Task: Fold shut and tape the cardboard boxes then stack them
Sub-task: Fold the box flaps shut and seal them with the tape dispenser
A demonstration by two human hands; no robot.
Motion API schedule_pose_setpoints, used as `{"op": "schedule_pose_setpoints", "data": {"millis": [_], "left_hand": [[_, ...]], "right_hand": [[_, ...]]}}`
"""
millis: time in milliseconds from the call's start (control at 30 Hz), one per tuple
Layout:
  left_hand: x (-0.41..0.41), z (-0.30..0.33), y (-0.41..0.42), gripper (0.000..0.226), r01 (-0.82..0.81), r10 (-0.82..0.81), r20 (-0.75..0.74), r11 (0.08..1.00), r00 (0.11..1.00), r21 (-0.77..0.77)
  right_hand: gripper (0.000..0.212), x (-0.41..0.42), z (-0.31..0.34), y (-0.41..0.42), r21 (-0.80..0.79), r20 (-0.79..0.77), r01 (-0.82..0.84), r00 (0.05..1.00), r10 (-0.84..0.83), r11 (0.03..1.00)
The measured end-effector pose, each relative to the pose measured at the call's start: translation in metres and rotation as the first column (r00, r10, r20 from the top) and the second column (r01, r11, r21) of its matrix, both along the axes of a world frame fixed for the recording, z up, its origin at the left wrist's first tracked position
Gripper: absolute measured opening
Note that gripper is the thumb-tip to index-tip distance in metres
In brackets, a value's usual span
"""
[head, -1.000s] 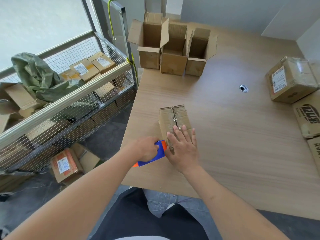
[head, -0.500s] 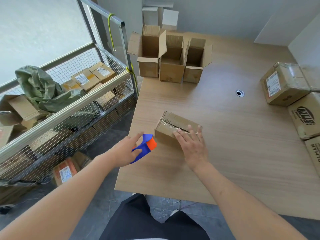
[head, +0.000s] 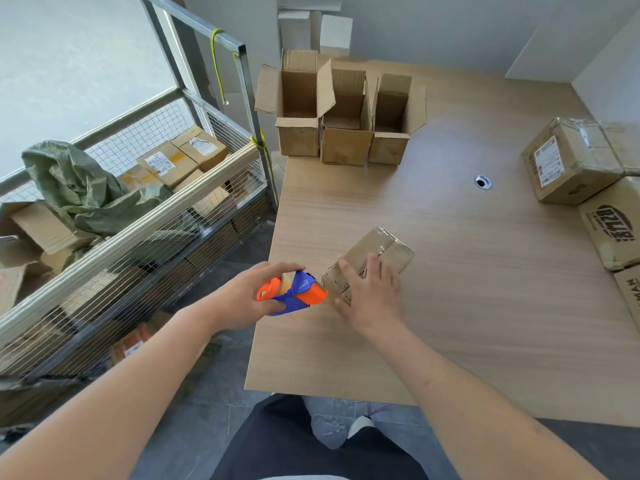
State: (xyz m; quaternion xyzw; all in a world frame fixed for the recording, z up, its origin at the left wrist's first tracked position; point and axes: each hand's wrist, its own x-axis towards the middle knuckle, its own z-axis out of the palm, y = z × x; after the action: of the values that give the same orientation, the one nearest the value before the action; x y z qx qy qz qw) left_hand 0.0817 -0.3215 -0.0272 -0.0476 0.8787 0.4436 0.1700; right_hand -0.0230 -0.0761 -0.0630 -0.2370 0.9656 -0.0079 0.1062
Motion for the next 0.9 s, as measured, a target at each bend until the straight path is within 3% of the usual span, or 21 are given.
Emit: {"op": "schedule_pose_setpoints", "data": {"millis": [167, 267, 367, 467, 500, 767, 900], "left_hand": [[-0.003, 0.002, -0.009, 0.079, 0.04, -0.038, -0.034, 0.998, 0.999, 0.039], [-0.003, 0.003, -0.009, 0.077, 0.083, -0.081, -0.044, 0.996, 0.996, 0.035], [-0.002, 0.005, -0.008, 0.076, 0.108, -0.107, -0.045, 0.994, 0.993, 0.031], [-0.004, 0.011, -0.003, 0.074, 0.118, -0.115, -0.055, 0.992, 0.992, 0.036], [-0.004, 0.014, -0.001, 0.074, 0.121, -0.118, -0.064, 0.992, 0.991, 0.039], [-0.003, 0.031, 0.018, 0.072, 0.198, -0.182, -0.161, 0.976, 0.97, 0.087], [-0.006, 0.039, 0.025, 0.077, 0.254, -0.248, -0.132, 0.966, 0.96, 0.036]], "right_hand": [[0.089, -0.016, -0.001, 0.015, -0.082, 0.165, -0.28, 0.943, 0.29, 0.956], [0.087, -0.023, 0.006, 0.021, -0.148, 0.235, -0.314, 0.91, 0.342, 0.938], [0.06, -0.021, 0.021, 0.02, -0.411, 0.275, -0.167, 0.914, 0.297, 0.896], [0.035, -0.013, 0.044, 0.012, -0.714, 0.515, 0.25, 0.82, 0.248, 0.654], [0.029, -0.01, 0.05, 0.01, -0.724, 0.576, 0.327, 0.771, 0.271, 0.607], [0.018, -0.008, 0.06, 0.026, -0.637, 0.768, 0.538, 0.506, 0.394, 0.552], [0.019, -0.009, 0.061, 0.035, -0.632, 0.769, 0.503, 0.503, 0.396, 0.589]]}}
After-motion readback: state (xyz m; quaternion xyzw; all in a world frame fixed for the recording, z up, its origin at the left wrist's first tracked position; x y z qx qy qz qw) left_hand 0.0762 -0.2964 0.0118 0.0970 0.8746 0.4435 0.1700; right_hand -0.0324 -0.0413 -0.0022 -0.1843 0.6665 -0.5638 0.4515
